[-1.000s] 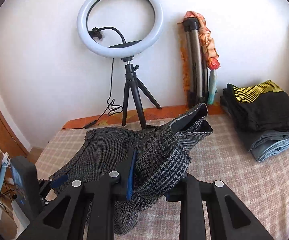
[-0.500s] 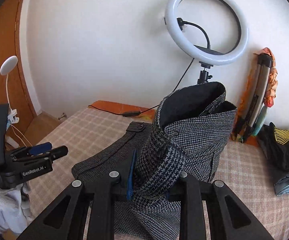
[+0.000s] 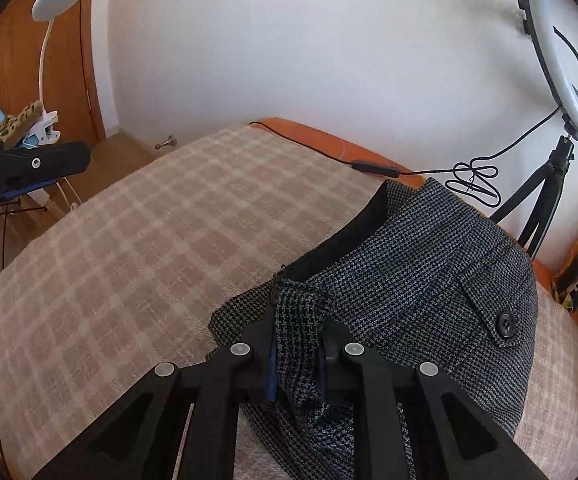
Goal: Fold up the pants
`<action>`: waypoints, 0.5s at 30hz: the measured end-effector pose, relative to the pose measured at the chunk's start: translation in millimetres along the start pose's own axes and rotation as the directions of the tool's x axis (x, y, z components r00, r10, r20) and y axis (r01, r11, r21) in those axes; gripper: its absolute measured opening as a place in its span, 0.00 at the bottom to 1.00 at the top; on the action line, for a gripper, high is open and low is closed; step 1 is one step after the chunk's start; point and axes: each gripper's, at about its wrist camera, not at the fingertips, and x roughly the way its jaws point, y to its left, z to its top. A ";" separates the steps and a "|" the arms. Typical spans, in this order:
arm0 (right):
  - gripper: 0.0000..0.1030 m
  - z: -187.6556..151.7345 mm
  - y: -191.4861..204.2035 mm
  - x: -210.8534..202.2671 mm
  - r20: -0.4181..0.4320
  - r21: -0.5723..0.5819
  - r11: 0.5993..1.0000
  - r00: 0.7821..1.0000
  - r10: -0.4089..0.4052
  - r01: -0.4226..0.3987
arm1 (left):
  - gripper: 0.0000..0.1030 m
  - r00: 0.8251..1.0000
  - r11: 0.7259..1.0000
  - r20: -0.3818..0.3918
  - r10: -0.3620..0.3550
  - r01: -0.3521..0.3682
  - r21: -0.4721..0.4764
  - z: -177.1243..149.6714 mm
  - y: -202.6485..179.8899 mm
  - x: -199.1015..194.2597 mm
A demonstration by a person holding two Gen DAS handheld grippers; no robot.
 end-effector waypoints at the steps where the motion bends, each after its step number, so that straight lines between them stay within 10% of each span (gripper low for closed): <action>1: 0.18 -0.4 -3.6 -2.4 0.006 0.008 0.999 0.999 0.036 -0.036 | 0.57 1.000 1.000 -0.002 -0.002 0.002 0.006 -1.2 -0.9 0.3; 7: 0.44 -0.4 -45.7 -51.3 0.116 0.100 0.960 0.962 0.248 -0.260 | 0.57 1.000 0.999 -0.012 -0.016 0.017 0.030 -5.3 -9.7 -1.3; 15: 0.57 -15.5 -144.4 -87.9 0.173 0.205 0.965 0.977 0.127 -0.162 | 0.57 0.991 0.982 -0.050 -0.121 0.127 0.139 -16.0 -65.2 -3.3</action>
